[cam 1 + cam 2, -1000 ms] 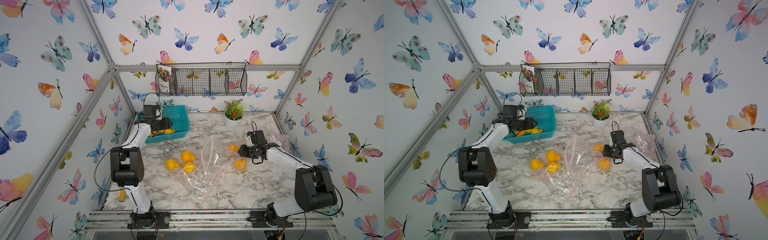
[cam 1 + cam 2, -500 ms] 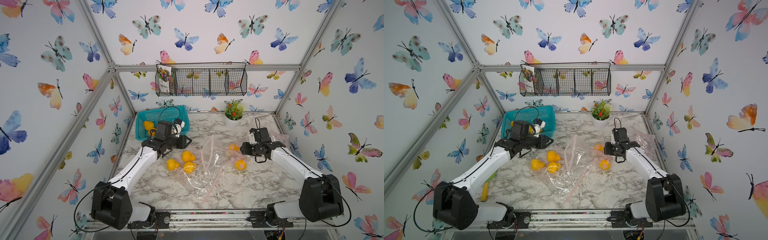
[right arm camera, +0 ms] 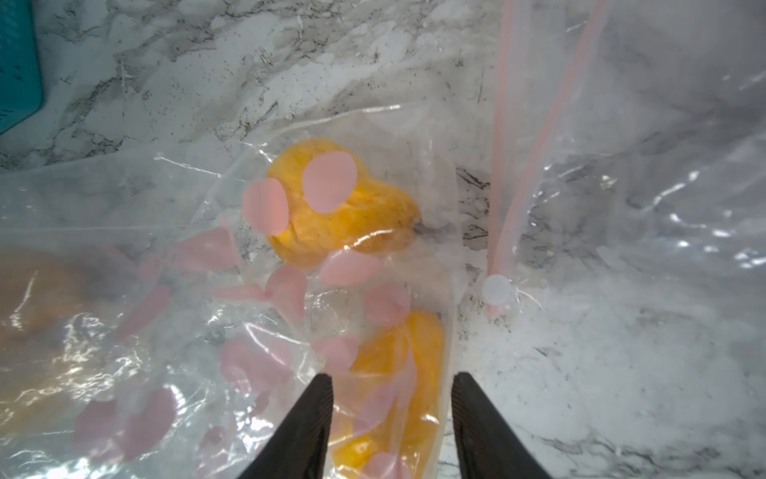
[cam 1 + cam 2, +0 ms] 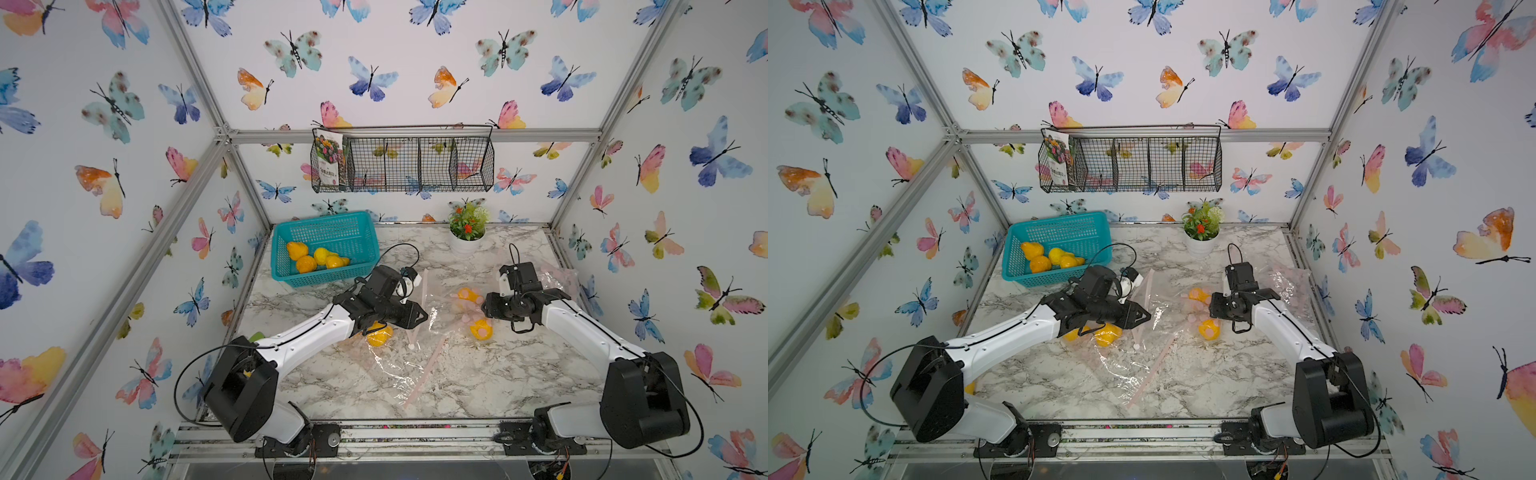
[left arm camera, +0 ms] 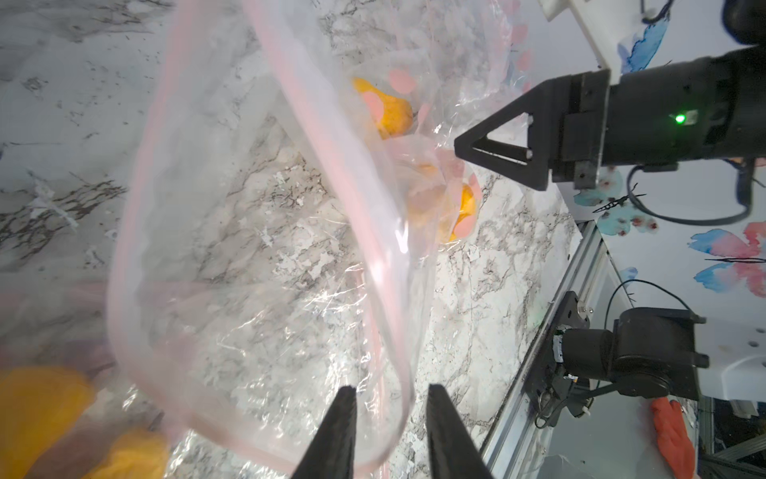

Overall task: Open the zip-top bag and take out the pear
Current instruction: Place the pear in the basket, then adjust the zipper food storage bag at the center of the board.

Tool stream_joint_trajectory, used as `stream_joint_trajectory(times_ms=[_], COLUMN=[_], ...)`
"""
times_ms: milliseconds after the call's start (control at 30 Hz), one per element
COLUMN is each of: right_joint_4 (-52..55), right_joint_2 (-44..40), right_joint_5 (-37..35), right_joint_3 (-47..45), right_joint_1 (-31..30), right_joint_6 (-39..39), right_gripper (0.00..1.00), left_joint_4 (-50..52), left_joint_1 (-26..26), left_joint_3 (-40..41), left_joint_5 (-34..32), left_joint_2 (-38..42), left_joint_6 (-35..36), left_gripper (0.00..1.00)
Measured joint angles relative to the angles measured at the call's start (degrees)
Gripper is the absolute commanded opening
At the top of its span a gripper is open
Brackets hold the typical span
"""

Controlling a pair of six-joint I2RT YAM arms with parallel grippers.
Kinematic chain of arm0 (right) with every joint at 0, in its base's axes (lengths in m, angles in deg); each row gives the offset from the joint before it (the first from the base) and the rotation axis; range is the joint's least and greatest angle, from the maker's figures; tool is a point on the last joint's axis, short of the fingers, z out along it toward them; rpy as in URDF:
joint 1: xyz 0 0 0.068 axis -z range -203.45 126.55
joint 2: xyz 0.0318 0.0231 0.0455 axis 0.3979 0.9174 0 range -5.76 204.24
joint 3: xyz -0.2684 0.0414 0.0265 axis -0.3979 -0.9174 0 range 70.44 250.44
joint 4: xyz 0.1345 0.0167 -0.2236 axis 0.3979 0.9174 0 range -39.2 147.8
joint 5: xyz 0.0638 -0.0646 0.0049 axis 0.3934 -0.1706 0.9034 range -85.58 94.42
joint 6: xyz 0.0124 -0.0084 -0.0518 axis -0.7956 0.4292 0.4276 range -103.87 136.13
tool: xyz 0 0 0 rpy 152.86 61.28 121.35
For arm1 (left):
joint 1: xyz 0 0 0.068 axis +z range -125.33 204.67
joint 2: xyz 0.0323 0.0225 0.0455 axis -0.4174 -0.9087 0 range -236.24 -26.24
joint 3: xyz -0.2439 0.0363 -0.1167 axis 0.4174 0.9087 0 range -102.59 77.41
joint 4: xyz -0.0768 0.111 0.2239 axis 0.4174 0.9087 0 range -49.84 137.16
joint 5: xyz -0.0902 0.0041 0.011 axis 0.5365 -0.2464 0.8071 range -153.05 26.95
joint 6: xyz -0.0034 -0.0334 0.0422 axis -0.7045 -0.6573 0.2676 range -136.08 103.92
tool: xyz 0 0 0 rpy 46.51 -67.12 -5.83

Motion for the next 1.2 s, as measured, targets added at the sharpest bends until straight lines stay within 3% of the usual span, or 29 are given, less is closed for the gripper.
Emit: stream_joint_trajectory(times_ms=[200,367,700,833,1067,1200], right_joint_4=[-1.44,-6.43,-19.58,-23.45,-26.14,-25.53], right_joint_2=[-2.49,0.46,7.63,10.25,10.16,8.17], right_joint_5=[-2.69,1.05,12.96,18.69,24.96,25.49], right_joint_3=[-3.89,-7.08,-9.42,-9.38,-8.83,-6.88], right_joint_1=[0.0,0.11,0.22,0.26,0.26,0.26], right_joint_6=[-0.81,-1.51,-3.61,-3.8,-4.09,-2.91], right_gripper=[0.5,0.44,0.16,0.03,0.03,0.02], left_joint_4=[-0.31,-1.46,-3.37,-7.15,-15.26,-18.38], left_joint_1=[-0.85,-1.49,-2.05,-2.08,-2.08,-1.18], left_joint_3=[-2.84,-6.56,-7.5,-5.16,1.84,6.36], left_joint_5=[-2.58,-2.4,-1.51,2.71,13.22,16.02], left_joint_2=[-7.34,-12.2,-18.8,-20.0,-19.39,-14.25], left_joint_6=[0.02,0.2,0.92,0.92,1.16,1.51], left_gripper=[0.28,0.29,0.31,0.31,0.18,0.08])
